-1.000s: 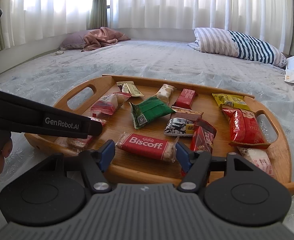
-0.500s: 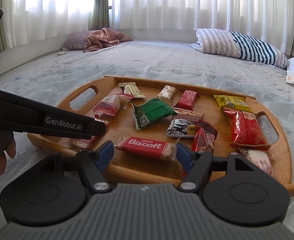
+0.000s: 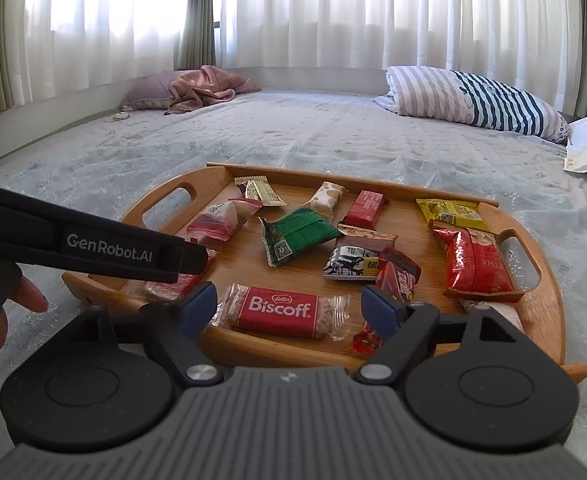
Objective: Organize snacks
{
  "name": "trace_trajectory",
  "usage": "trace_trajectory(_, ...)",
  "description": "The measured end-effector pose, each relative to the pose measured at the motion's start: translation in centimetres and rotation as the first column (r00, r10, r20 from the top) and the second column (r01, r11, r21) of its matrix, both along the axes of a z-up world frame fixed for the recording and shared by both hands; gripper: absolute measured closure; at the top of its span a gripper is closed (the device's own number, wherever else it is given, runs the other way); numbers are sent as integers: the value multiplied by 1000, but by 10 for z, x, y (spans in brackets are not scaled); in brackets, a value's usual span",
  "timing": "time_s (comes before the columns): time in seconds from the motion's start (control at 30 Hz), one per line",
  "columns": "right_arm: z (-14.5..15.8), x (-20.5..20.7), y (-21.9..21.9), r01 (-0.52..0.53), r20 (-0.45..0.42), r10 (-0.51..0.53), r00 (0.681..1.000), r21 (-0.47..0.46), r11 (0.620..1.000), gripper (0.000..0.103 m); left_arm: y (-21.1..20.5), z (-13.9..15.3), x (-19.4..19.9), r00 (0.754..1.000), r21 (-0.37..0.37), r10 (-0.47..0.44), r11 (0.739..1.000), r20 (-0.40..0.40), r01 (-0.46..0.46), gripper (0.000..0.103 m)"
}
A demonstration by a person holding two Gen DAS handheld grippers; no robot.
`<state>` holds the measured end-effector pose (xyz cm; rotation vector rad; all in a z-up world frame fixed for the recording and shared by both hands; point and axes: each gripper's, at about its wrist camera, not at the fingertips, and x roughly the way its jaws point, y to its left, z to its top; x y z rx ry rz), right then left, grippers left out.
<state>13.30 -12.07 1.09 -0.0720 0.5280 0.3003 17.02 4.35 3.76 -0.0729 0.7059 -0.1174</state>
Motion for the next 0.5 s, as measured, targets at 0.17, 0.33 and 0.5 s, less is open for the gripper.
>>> trace_trajectory(0.17,4,-6,-9,31,4,-31,1000,8,999,11,-2,6,-9,1000,9,-1,1000,14,1,28)
trace_trajectory(0.33,7,-13,-25,80,2,-80,997,21,997,8,-3,8,-20,1000,4,-1,1000,19,1,20)
trace_trajectory(0.5,7,-20,-42,126,-3,-126,992,32,991,4,-6,5,-31,1000,-2,-5,1000,7,5,17)
